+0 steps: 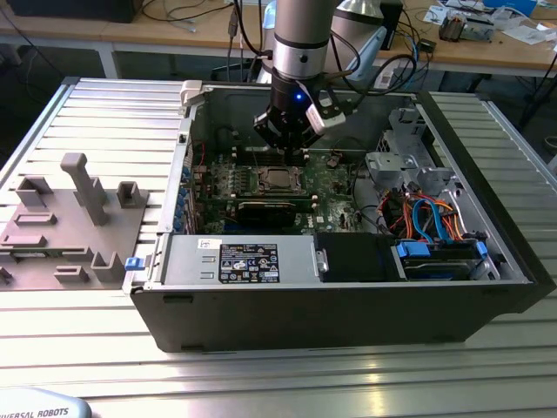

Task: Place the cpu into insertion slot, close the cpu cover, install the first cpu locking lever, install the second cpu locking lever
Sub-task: 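Install the first cpu locking lever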

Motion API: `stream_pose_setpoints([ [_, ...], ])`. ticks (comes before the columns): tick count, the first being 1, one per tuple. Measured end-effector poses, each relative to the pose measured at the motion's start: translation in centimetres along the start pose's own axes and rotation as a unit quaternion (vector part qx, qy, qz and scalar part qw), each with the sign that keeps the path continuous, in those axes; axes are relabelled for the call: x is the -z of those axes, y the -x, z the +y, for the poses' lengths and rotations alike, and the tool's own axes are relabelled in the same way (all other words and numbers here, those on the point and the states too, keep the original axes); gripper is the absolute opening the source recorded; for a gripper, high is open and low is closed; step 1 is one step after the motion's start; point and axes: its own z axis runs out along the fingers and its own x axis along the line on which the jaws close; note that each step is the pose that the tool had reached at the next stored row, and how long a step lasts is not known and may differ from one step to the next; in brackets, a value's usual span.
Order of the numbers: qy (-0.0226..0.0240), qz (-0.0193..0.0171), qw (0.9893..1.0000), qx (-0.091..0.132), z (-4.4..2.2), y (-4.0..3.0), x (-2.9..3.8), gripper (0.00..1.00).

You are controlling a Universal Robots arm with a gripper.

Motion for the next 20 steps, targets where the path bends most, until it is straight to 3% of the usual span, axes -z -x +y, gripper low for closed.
stream_pose_setpoints([
  [20, 0.0001, -0.0003, 0.9999, 0.017, 0.00, 0.00, 0.00, 0.11],
])
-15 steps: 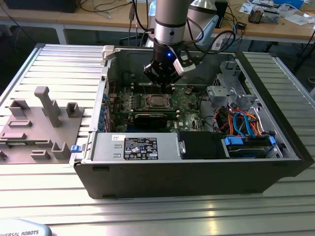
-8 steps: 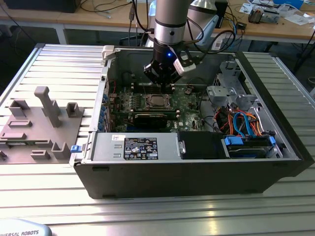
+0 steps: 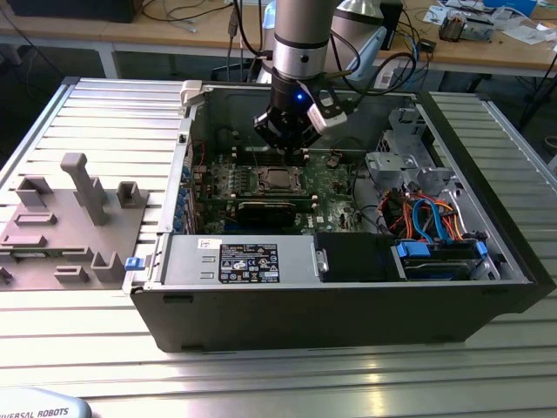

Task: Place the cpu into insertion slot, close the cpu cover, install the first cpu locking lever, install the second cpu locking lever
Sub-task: 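Install the first cpu locking lever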

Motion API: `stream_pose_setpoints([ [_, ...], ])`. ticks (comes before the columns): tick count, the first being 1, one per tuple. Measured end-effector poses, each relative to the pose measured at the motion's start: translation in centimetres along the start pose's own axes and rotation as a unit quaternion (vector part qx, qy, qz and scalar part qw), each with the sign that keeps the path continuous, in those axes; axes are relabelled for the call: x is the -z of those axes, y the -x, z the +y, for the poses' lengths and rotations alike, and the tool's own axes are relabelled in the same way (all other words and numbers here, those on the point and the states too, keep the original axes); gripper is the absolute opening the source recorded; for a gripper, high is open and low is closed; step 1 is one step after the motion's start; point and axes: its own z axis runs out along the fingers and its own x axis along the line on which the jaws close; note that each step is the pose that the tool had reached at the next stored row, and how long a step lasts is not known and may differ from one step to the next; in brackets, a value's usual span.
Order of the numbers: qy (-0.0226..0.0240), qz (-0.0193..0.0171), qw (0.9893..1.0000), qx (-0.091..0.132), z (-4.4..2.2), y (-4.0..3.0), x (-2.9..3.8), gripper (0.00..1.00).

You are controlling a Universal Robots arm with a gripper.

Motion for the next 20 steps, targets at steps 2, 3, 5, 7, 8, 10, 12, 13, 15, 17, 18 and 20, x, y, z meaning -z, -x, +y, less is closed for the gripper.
stream_pose_setpoints([
  [2, 0.0000, 0.0000, 1.0000, 0.002, 0.00, 0.00, 0.00, 0.11],
  [3, 0.0000, -0.0001, 1.0000, 0.003, 0.00, 0.00, 0.00, 0.11],
  [5, 0.0000, -0.0001, 1.0000, 0.005, 0.00, 0.00, 0.00, 0.11],
  [7, 0.0000, -0.0001, 1.0000, 0.006, 0.00, 0.00, 0.00, 0.11],
  [8, 0.0000, -0.0001, 1.0000, 0.007, 0.00, 0.00, 0.00, 0.11],
  [10, 0.0000, -0.0001, 1.0000, 0.009, 0.00, 0.00, 0.00, 0.11],
  [12, 0.0001, -0.0002, 0.9999, 0.011, 0.00, 0.00, 0.00, 0.11],
  [13, 0.0001, -0.0002, 0.9999, 0.012, 0.00, 0.00, 0.00, 0.11],
  [15, 0.0001, -0.0002, 0.9999, 0.013, 0.00, 0.00, 0.00, 0.11],
  [17, 0.0001, -0.0002, 0.9999, 0.014, 0.00, 0.00, 0.00, 0.11],
  [18, 0.0001, -0.0002, 0.9999, 0.015, 0.00, 0.00, 0.00, 0.11],
  [20, 0.0000, -0.0003, 0.9999, 0.016, 0.00, 0.00, 0.00, 0.11],
])
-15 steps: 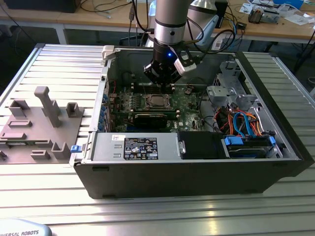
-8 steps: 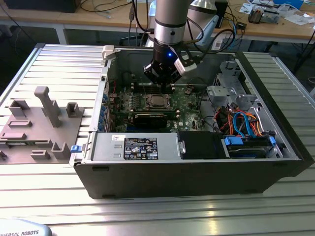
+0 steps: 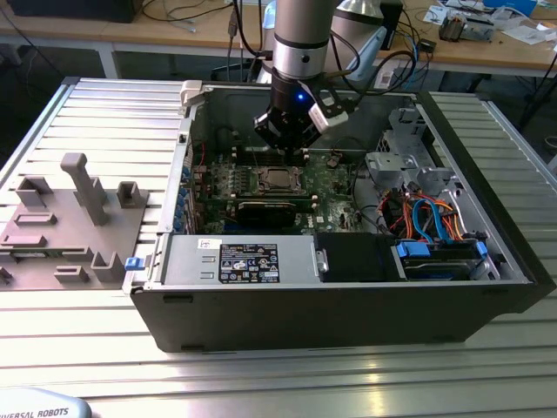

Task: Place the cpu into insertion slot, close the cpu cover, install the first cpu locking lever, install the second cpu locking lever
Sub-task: 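Install the first cpu locking lever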

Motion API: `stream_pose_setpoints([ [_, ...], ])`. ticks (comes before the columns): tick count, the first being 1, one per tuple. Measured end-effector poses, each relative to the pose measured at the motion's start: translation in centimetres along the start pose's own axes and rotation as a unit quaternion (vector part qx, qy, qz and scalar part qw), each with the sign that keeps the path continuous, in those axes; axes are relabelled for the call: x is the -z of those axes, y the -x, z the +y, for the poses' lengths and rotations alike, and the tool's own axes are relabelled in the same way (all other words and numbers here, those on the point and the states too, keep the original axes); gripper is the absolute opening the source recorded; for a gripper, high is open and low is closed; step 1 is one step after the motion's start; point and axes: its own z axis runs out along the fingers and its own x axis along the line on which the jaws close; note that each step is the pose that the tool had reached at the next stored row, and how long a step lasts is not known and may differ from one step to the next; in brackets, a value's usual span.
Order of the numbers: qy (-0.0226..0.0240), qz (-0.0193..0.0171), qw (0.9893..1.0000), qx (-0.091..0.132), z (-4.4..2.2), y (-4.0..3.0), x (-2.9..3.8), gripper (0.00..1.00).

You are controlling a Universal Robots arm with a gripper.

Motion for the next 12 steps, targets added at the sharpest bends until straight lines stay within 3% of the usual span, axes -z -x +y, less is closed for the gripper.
stream_pose_setpoints([
  [12, 0.0001, -0.0001, 1.0000, 0.009, 0.00, 0.00, 0.00, 0.11],
])
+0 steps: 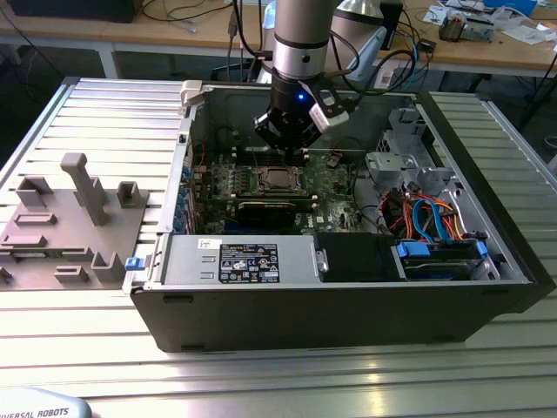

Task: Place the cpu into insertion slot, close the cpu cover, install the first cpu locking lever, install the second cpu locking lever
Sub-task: 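Install the first cpu locking lever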

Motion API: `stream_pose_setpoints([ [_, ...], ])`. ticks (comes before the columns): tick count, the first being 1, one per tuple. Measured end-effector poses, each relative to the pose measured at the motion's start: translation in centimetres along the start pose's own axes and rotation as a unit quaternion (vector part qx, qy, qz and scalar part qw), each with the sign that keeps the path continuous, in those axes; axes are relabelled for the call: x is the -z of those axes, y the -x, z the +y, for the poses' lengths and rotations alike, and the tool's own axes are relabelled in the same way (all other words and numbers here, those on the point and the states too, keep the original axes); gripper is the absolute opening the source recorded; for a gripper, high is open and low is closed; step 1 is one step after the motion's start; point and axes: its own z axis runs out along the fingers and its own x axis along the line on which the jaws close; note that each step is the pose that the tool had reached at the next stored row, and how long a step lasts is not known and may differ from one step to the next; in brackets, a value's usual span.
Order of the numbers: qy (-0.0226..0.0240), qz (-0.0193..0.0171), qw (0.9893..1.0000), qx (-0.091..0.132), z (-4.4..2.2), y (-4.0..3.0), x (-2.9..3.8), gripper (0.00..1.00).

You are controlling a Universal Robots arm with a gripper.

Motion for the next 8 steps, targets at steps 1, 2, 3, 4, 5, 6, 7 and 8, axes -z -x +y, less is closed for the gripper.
stream_pose_setpoints([
  [1, 0.0001, -0.0001, 1.0000, 0.000, 0.00, 0.00, 0.00, 0.11],
  [2, 0.0010, -0.0001, 1.0000, 0.000, 0.00, -0.01, 0.01, 0.11],
  [3, 0.0017, -0.0002, 1.0000, -0.002, 0.00, 0.00, 0.00, 0.11],
  [4, 0.0019, -0.0001, 0.9999, -0.011, 0.00, 0.00, -0.01, 0.11],
  [5, 0.0020, 0.0001, 0.9997, -0.023, 0.00, 0.00, -0.02, 0.11],
  [6, 0.0020, 0.0002, 0.9995, -0.030, 0.00, 0.00, -0.02, 0.11],
  [7, 0.0020, 0.0003, 0.9994, -0.034, 0.00, 0.00, -0.02, 0.11],
  [8, 0.0019, 0.0003, 0.9994, -0.035, 0.00, 0.00, -0.02, 0.11],
])
